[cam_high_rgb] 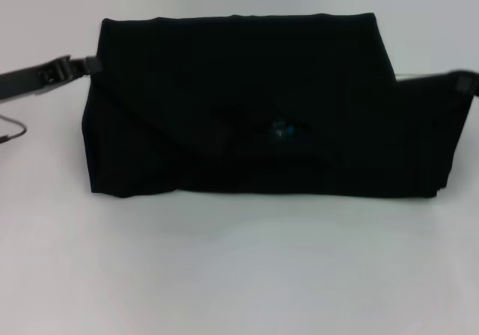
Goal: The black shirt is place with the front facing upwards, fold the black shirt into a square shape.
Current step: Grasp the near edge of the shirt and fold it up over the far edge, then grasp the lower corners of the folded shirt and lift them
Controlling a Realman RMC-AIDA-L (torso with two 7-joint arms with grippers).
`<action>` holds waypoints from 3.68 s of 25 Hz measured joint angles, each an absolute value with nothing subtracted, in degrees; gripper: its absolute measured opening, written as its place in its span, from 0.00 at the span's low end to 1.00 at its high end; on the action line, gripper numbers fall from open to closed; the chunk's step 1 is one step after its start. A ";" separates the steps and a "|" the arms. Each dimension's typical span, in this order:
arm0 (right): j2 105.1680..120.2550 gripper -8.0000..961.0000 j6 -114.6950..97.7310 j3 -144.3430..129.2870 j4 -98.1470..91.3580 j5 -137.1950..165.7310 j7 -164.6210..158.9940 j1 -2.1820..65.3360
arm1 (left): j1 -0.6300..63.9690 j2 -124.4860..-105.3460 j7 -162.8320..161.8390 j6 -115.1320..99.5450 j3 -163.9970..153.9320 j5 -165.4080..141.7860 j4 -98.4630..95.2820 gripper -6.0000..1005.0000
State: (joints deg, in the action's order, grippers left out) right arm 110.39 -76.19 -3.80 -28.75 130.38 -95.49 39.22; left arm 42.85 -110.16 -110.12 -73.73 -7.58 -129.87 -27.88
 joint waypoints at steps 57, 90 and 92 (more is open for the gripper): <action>114.59 0.82 -50.28 -23.73 -27.76 123.97 -100.79 47.14 | 42.33 -117.24 -89.57 -58.24 -9.82 -105.05 -26.47 0.85; 112.10 0.93 -72.98 -23.22 -30.16 120.67 -112.67 41.22 | 29.84 -116.79 -89.12 -62.81 -36.20 -124.15 -39.15 0.86; 112.24 0.93 -72.42 -23.24 -29.80 120.61 -112.68 41.25 | 30.58 -117.06 -89.24 -60.03 -37.89 -124.63 -38.51 0.86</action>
